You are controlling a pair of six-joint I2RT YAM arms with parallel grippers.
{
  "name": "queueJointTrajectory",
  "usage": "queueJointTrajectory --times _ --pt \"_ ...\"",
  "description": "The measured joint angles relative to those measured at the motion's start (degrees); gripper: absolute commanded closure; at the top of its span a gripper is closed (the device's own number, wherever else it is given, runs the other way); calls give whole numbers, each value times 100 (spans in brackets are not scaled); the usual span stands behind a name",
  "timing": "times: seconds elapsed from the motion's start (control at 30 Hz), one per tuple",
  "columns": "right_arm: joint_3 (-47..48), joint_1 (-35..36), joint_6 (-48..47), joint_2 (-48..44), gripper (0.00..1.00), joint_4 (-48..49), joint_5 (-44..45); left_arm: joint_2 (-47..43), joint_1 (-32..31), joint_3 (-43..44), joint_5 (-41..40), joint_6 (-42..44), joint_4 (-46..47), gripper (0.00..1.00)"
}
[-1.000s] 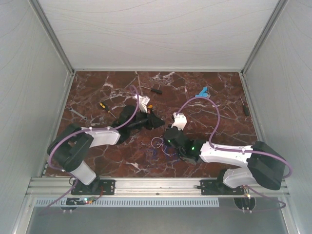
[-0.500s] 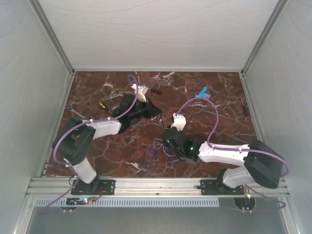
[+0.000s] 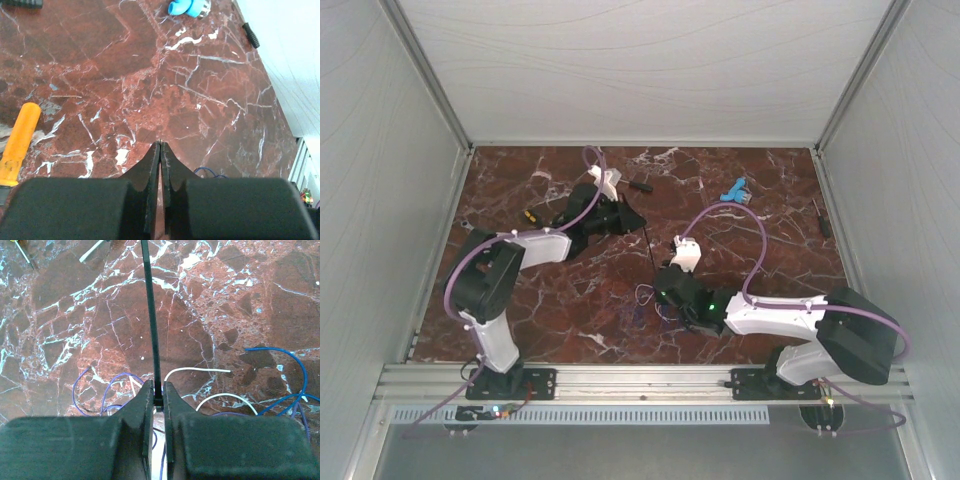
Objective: Zip-tie the wires
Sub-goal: Tie the cable at the center of the board.
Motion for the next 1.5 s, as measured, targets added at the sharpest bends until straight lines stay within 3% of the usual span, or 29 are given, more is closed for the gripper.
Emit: queueJointTrajectory --times 0.8,0.93,1.03,1.13,1.27,1.3,1.5 --pt "-39 44 195 310 100 267 109 970 555 1010 621 33 -763 100" --pt "35 -70 74 319 79 258 57 970 603 1016 664 26 -654 100" --pt "120 -232 -118 319 52 125 -96 966 697 1016 610 31 -378 71" --pt "216 -378 -356 319 35 -90 -238 903 844 1012 549 39 -107 38" --pt "487 -732 -772 262 8 -323 -479 699 946 970 442 70 11 5" --pt "566 -824 -885 214 3 -374 -525 636 946 962 415 107 -20 1" --pt "960 -1384 -1436 -348 2 -472 -756 -42 940 811 9 407 -494 0"
